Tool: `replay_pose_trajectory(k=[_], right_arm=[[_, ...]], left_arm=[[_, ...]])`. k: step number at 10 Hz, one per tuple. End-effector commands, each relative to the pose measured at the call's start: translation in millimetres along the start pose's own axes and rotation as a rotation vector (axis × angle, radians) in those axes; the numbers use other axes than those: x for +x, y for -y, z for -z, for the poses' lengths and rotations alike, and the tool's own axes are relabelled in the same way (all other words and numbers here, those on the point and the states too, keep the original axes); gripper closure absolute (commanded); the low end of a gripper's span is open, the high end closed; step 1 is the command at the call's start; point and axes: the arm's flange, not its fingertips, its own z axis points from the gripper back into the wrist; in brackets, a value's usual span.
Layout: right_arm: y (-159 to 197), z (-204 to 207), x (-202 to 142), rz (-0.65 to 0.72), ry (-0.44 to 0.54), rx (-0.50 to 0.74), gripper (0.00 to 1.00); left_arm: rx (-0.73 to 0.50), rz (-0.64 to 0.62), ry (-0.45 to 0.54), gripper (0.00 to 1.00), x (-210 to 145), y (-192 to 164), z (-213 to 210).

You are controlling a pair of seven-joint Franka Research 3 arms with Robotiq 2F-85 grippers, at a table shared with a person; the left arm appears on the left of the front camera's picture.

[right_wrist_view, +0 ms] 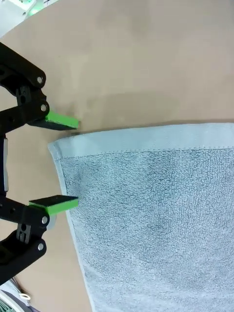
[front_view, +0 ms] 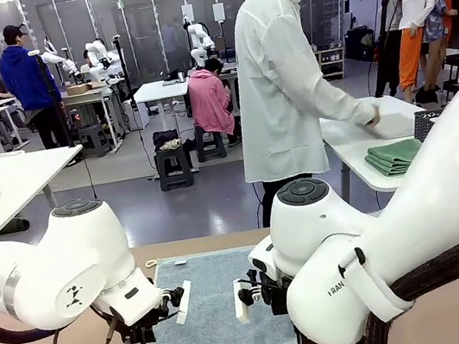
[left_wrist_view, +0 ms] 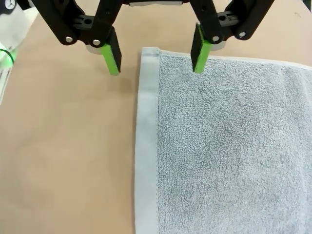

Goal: Fold the towels and place them in the basket.
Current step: When a person lays out a Towel with hook on the table, fold it in half twice.

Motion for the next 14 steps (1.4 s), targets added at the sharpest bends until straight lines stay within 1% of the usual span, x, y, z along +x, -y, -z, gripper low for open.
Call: replay_pose_trajectory(k=[1, 2, 7, 8, 9, 10, 11, 12, 13, 14], right_arm=[[3, 6, 6, 0.021, -0.008, -0.021, 0.49], [3, 6, 6, 0.023, -0.011, -0.016, 0.49], [4, 4, 7, 0.022, -0.028, -0.005, 0.49], [5, 3, 7, 0.018, -0.032, 0.012, 0.49], [6, 2, 7, 0.017, -0.033, 0.022, 0.49], [7, 2, 6, 0.018, -0.033, 0.025, 0.60], [8, 2, 6, 0.016, -0.037, 0.032, 0.69], [8, -1, 7, 0.015, -0.042, 0.037, 0.80], [10, -3, 8, 0.015, -0.046, 0.036, 0.89], [11, -4, 8, 0.015, -0.047, 0.034, 1.00]], left_arm=[[0.033, 0.008, -0.022, 0.43, 3, -5, 7], [0.026, 0.005, -0.015, 0.50, 3, -6, 7], [0.017, 0.004, -0.012, 0.50, 2, -9, 7], [0.019, 0.004, -0.013, 0.55, 1, -10, 6], [0.023, 0.009, -0.020, 0.69, 1, -10, 6], [0.022, 0.007, -0.025, 0.75, 1, -11, 6], [0.021, 0.006, -0.025, 0.89, 1, -11, 5], [0.020, 0.007, -0.026, 0.95, 2, -12, 5], [0.018, 0.008, -0.029, 1.00, 2, -13, 4], [0.017, 0.008, -0.029, 1.00, 1, -13, 5]])
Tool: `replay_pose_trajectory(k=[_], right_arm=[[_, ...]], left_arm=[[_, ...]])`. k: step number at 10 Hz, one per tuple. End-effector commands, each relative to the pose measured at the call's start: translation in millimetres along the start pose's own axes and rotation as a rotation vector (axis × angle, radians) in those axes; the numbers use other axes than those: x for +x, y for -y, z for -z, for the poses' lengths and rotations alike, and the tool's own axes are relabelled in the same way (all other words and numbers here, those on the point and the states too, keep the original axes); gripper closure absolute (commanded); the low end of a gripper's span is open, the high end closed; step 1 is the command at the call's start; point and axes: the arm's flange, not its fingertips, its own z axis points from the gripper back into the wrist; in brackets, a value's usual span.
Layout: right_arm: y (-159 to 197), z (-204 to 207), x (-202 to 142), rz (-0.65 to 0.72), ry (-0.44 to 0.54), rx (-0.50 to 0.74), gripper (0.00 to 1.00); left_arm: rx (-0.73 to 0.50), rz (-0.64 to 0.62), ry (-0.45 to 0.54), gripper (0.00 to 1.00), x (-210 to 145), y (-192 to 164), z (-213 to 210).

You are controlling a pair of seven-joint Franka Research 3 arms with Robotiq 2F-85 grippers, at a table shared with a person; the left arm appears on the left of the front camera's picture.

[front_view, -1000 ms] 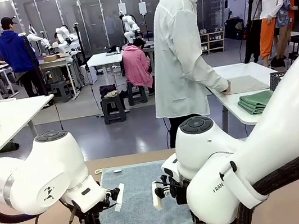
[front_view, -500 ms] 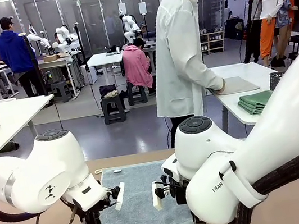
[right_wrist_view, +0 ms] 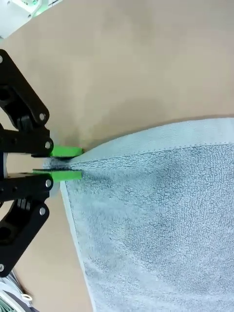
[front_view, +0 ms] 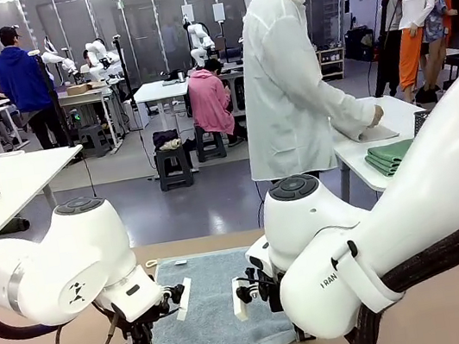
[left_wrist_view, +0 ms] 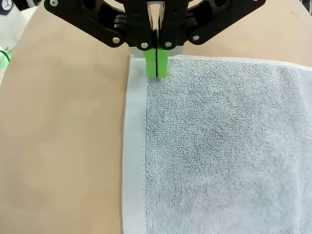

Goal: Fold the towels and place them in the basket.
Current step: When a person lays out a Towel with hook on the table, fold it in half twice.

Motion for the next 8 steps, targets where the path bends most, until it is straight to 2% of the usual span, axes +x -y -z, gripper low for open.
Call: replay_pose_trajectory(k=[1, 7, 8], right_arm=[[4.5, -1.9, 4.1, 0.011, -0.006, 0.018, 1.00], [5.2, 1.3, 4.2, 0.014, -0.005, 0.029, 1.00], [4.9, 1.6, 4.4, 0.015, -0.007, 0.032, 1.00]], left_arm=[[0.009, 0.009, -0.025, 1.00, -0.2, -4.9, 3.9], [-0.011, 0.007, -0.012, 1.00, -1.2, -5.9, 4.2], [-0.010, 0.013, -0.008, 0.79, -1.3, -5.3, 4.5]])
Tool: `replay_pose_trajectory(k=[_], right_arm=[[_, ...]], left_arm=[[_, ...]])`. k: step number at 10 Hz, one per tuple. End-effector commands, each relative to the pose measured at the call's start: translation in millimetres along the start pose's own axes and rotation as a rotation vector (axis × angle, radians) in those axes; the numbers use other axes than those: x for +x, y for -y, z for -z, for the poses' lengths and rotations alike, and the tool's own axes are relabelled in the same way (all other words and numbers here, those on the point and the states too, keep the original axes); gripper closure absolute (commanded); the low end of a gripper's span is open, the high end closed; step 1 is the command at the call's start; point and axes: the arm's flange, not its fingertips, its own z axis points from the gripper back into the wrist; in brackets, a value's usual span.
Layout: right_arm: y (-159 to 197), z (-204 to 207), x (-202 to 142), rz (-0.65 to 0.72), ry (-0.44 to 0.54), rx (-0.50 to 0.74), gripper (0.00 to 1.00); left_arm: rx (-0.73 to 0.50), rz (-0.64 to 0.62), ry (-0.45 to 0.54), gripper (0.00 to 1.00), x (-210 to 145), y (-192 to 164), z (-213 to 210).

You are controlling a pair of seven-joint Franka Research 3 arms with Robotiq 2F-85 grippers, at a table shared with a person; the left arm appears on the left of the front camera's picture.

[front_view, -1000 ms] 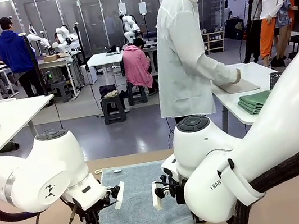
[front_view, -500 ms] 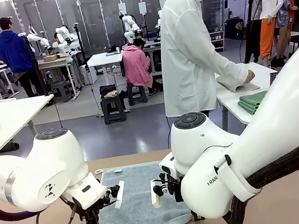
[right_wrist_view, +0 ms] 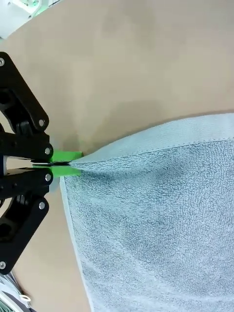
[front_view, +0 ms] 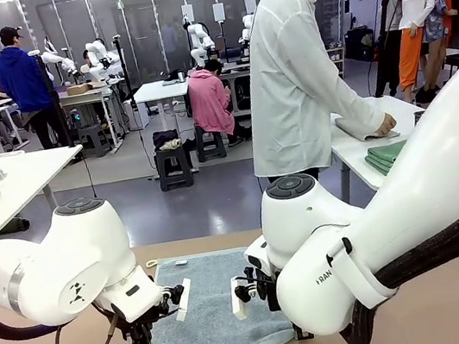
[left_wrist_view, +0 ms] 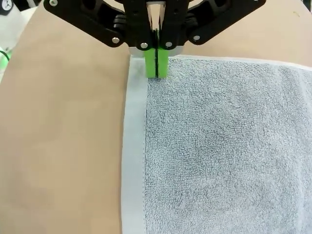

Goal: Fold the towels and place them in the basket.
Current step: When a person lays out a Towel with hook on the table, fold it in half twice.

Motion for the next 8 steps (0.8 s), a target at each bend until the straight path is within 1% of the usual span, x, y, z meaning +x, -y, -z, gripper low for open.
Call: replay_pose_trajectory(k=[1, 2, 3, 4, 8], right_arm=[[0.6, -0.2, 2.5, 0.010, -0.002, 0.021, 1.00], [0.5, 0.8, 2.3, 0.010, -0.001, 0.021, 1.00], [0.3, 1.5, 2.1, 0.011, 0.000, 0.020, 1.00], [-0.2, 2.1, 2.2, 0.011, 0.000, 0.019, 1.00], [-1.6, 4.1, 0.6, 0.015, -0.012, 0.017, 1.00]], left_arm=[[-0.005, 0.013, -0.008, 0.79, -0.2, -4.4, 2.1], [-0.006, 0.016, -0.006, 0.59, -0.4, -4.1, 3.3], [-0.007, 0.015, -0.004, 0.75, -0.3, -3.6, 3.8], [-0.004, 0.013, -0.008, 0.40, 0.1, -3.3, 4.0], [-0.019, 0.011, -0.016, 0.40, 1.6, -2.4, 7.9]])
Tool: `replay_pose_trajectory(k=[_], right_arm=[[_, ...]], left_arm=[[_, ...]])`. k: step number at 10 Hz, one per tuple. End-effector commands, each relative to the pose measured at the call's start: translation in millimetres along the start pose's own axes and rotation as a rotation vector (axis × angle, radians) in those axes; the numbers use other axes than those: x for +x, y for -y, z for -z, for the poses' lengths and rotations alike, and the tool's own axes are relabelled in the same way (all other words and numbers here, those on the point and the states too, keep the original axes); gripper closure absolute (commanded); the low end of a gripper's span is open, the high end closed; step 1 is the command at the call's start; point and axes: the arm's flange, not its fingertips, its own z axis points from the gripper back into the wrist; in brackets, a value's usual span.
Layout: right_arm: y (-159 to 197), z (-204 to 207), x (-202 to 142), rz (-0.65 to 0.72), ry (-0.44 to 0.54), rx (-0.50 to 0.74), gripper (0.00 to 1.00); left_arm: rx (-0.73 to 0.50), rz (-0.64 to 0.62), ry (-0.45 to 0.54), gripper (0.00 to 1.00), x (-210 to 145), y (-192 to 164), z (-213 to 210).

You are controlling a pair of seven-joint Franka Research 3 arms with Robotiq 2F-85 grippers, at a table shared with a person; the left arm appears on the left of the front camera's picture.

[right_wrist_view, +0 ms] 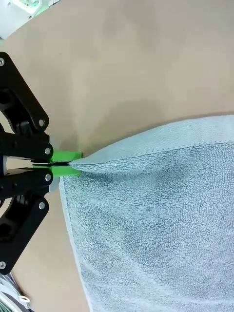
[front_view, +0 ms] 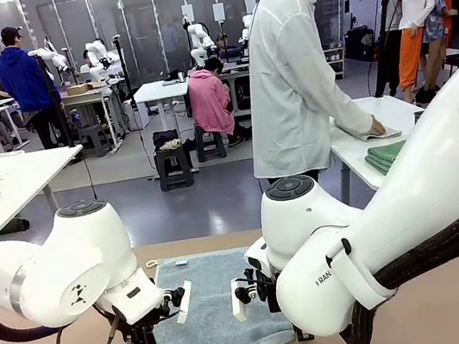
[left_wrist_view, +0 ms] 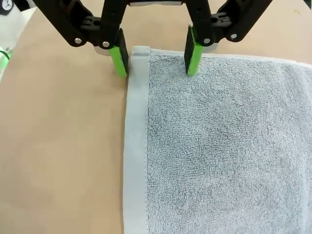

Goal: Fold the towels and place them in the basket.
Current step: When a person lays out a Towel with hook on the table, fold it in half twice.

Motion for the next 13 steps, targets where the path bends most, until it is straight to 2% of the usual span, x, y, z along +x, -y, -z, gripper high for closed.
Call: replay_pose_trajectory(k=[1, 4, 5, 6, 7, 8, 9, 10, 11, 13], right_arm=[[-1.0, 2.6, 0.9, 0.016, -0.021, 0.016, 1.00], [0.0, 0.0, 0.0, 0.000, 0.000, 0.000, 1.00], [0.0, 0.0, 0.0, 0.000, 0.000, 0.000, 1.00], [0.0, 0.0, 0.0, 0.000, 0.000, 0.000, 1.00], [0.0, 0.0, 0.0, 0.000, 0.000, 0.000, 1.00], [0.0, 0.0, 0.0, 0.000, 0.000, 0.000, 1.00], [0.0, 0.0, 0.0, 0.000, 0.000, 0.000, 1.00], [0.0, 0.0, 0.0, 0.000, 0.000, 0.000, 1.00], [0.0, 0.0, 0.0, 0.000, 0.000, 0.000, 1.00], [0.0, 0.0, 0.0, 0.000, 0.000, 0.000, 1.00]], left_arm=[[-0.016, 0.009, -0.014, 0.40, 0.7, -3.5, 5.5], [-0.007, 0.016, -0.028, 0.40, 1.1, -4.3, 11.3], [-0.019, 0.008, -0.029, 0.58, 1.3, -4.9, 10.1], [-0.019, 0.008, -0.024, 0.58, 1.2, -5.1, 8.6], [-0.024, 0.007, -0.019, 0.78, 0.9, -5.2, 7.3], [-0.027, 0.008, -0.016, 0.64, 0.8, -5.9, 6.2], [-0.029, 0.010, -0.015, 0.97, 0.8, -5.7, 4.7], [-0.030, 0.012, -0.015, 0.83, 0.8, -5.7, 3.9], [-0.033, 0.015, -0.017, 1.00, 1.3, -5.4, 3.5], [-0.037, 0.018, -0.027, 1.00, 2.3, -4.8, 2.0]])
